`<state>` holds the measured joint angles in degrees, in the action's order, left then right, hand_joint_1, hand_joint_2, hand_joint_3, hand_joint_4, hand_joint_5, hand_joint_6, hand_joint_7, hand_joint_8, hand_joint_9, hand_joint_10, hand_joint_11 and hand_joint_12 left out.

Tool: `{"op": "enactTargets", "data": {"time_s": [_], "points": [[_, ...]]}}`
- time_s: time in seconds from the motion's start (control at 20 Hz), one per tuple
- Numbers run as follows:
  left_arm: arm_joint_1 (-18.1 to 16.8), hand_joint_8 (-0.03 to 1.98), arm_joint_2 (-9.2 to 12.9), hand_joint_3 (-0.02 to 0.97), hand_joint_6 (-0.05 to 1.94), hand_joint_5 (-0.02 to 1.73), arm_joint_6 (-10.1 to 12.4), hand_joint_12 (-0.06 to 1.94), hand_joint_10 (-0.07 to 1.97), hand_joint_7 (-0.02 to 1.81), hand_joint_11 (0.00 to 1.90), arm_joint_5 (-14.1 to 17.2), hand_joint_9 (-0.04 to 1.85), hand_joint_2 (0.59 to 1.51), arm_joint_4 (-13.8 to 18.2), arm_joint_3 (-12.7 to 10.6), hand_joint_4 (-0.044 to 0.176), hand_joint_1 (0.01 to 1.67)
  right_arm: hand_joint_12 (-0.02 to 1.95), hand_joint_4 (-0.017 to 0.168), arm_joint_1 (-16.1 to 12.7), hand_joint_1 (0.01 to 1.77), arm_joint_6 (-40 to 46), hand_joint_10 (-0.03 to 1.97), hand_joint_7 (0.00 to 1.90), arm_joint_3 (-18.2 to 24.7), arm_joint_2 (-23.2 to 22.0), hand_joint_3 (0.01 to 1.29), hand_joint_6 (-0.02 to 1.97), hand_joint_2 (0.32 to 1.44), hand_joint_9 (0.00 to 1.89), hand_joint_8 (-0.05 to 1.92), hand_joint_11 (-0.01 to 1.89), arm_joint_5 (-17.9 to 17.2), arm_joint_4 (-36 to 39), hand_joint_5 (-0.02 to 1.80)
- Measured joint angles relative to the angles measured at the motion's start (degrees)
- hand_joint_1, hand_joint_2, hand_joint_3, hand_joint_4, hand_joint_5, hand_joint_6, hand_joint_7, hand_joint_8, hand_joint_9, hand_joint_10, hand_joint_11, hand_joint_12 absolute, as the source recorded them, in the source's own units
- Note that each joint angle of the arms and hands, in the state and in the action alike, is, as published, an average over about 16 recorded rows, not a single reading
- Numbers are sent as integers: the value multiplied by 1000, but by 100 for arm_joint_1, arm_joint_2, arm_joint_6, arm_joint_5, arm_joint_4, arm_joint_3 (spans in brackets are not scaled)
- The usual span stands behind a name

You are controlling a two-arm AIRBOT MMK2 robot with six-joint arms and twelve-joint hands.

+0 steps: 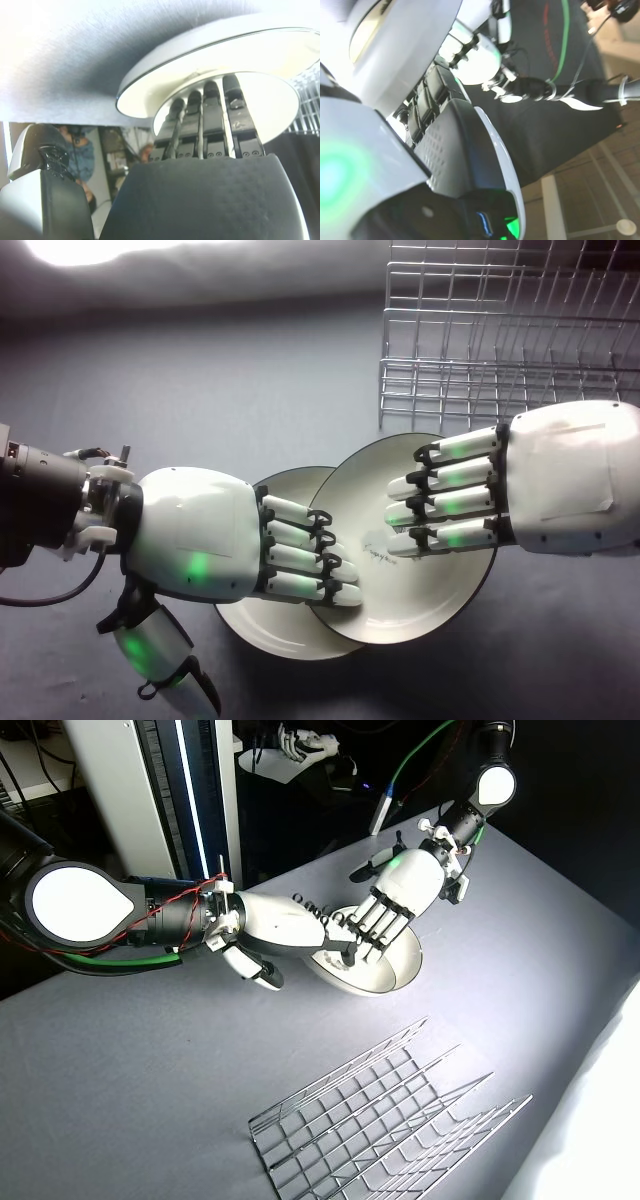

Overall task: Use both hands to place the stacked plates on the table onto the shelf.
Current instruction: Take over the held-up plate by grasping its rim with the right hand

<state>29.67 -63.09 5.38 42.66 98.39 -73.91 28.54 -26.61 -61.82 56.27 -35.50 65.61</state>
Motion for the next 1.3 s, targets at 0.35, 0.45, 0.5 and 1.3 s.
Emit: {"op": "enactTargets", "data": {"time_s": [0.35, 0.45, 0.5, 1.3], "points": [[-26, -13, -26, 12, -34, 5, 32, 391, -12, 30, 19, 4, 105, 969, 14, -33, -9, 152, 1126, 1, 57, 1325, -19, 82, 239, -37, 229, 14, 34, 1073, 241, 23, 40, 270, -201, 250], [-30, -13, -31, 11, -34, 5, 38, 389, -12, 30, 19, 5, 105, 969, 15, -40, -9, 161, 1188, 0, 61, 1312, -27, 115, 318, -70, 304, 14, 43, 1081, 312, 27, 72, 305, -248, 317], [-31, -13, -34, 12, -34, 5, 40, 390, -12, 30, 19, 5, 106, 968, 15, -43, -9, 164, 1219, 0, 61, 1304, -32, 131, 361, -89, 337, 14, 53, 1085, 351, 30, 94, 314, -268, 353], [-68, -13, -44, 12, -34, 10, 55, 348, -10, 43, 22, -22, 118, 980, -1, -43, -8, 192, 1282, 0, 35, 1226, -155, 817, 817, -331, 503, 15, 522, 1024, 817, 542, 777, 38, -378, 755]]}}
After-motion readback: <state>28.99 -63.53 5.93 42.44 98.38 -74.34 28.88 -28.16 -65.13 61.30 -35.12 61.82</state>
